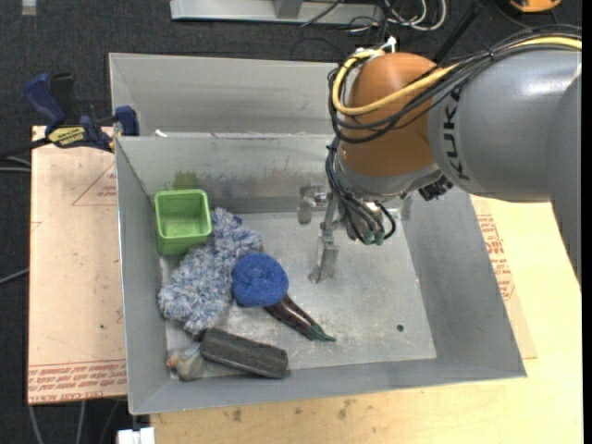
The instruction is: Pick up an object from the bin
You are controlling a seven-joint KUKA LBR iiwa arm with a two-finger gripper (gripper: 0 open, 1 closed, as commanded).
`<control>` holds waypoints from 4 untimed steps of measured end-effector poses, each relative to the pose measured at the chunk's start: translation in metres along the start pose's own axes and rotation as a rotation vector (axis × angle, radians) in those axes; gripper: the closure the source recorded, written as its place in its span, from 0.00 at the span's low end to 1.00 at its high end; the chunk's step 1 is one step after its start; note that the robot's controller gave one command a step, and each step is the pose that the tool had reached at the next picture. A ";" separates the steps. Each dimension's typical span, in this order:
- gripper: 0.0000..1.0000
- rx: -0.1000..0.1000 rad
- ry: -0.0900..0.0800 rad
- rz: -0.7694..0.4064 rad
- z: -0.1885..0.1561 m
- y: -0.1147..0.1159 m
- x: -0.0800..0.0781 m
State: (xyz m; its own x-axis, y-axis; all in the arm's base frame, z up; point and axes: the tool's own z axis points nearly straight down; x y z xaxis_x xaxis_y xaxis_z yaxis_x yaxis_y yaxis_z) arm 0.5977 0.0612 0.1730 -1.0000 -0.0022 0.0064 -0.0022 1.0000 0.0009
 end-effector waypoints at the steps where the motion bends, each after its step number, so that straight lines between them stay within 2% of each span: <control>1: 0.00 0.000 -0.008 0.001 -0.005 0.000 -0.001; 2: 0.00 0.001 -0.015 -0.067 0.024 0.020 -0.006; 3: 0.00 -0.001 -0.009 -0.103 0.067 0.029 0.006; 4: 1.00 0.001 -0.009 -0.244 0.103 0.094 0.005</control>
Offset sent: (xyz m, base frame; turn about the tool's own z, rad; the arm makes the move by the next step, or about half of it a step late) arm 0.0075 0.0563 -0.0796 -0.1833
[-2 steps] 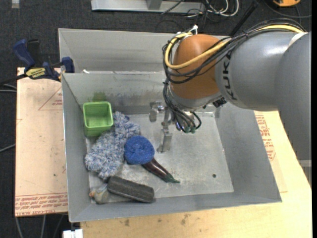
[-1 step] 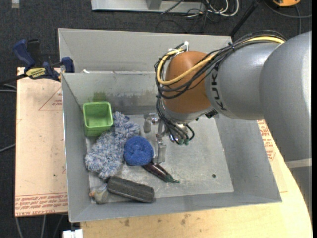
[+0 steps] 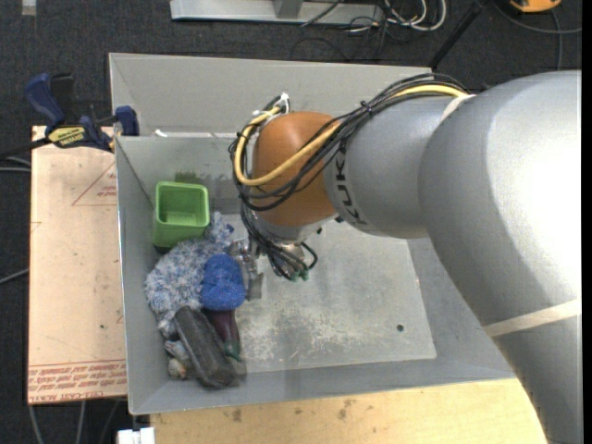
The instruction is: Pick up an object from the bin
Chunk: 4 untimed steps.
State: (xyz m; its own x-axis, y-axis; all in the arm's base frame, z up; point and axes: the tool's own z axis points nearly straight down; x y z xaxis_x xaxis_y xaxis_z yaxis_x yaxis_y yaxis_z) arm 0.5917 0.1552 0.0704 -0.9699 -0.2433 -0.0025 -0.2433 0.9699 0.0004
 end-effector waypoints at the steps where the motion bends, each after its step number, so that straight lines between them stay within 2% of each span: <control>1: 1.00 0.000 0.000 0.001 0.000 0.000 0.000; 2: 1.00 0.000 -0.005 -0.033 -0.165 -0.009 0.001; 3: 0.00 -0.001 -0.001 -0.033 -0.163 -0.009 0.002; 4: 0.00 -0.001 -0.001 -0.033 -0.163 -0.009 0.002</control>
Offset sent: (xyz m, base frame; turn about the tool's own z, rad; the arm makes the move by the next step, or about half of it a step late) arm -0.0004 -0.0099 0.1632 -0.0348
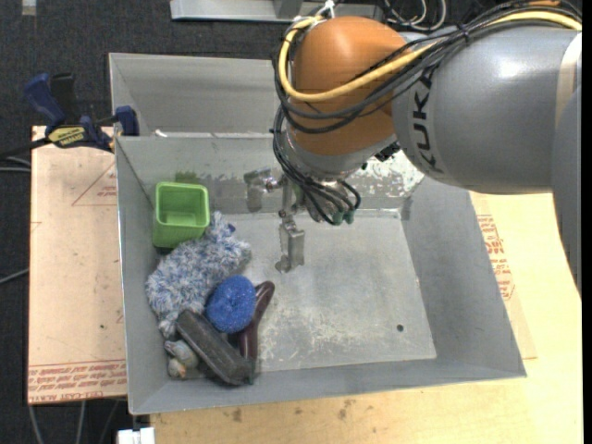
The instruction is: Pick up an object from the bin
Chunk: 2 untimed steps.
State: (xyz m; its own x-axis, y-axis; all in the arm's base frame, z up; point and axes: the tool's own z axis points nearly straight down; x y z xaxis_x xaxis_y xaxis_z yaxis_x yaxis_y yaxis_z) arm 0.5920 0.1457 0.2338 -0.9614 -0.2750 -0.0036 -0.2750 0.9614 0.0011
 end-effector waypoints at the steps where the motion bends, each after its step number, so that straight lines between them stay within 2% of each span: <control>1: 0.00 0.002 -0.007 -0.046 0.036 0.028 -0.015; 2: 0.00 -0.001 0.001 -0.143 0.088 0.049 -0.005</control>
Offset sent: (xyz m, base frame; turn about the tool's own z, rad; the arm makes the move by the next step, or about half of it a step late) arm -0.0112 0.0492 -0.0922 -0.1476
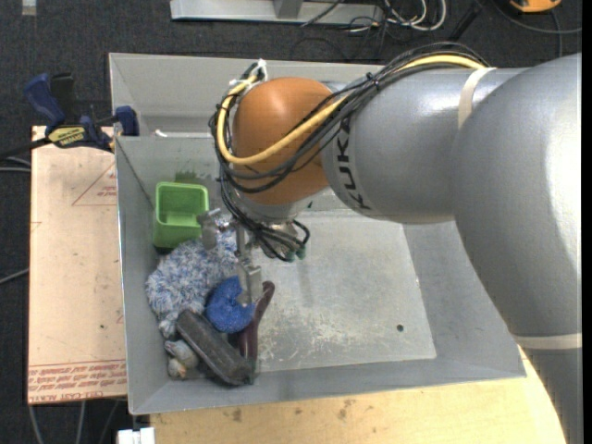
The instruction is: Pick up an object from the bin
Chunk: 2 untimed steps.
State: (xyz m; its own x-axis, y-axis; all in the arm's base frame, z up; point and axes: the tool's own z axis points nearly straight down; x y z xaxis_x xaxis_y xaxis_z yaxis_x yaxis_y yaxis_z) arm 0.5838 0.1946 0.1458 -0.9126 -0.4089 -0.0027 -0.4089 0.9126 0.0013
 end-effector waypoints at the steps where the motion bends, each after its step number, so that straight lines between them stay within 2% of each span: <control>1: 0.00 -0.001 0.008 0.121 -0.001 -0.010 0.018; 2: 0.00 0.001 0.000 0.082 0.006 -0.016 0.036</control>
Offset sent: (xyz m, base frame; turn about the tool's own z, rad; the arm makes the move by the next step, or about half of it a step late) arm -0.0505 -0.0486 -0.0290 -0.2604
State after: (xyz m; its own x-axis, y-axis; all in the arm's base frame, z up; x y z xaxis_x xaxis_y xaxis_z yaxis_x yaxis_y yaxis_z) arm 0.5571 0.1653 0.1394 -0.9430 -0.3326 -0.0024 -0.3326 0.9431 0.0002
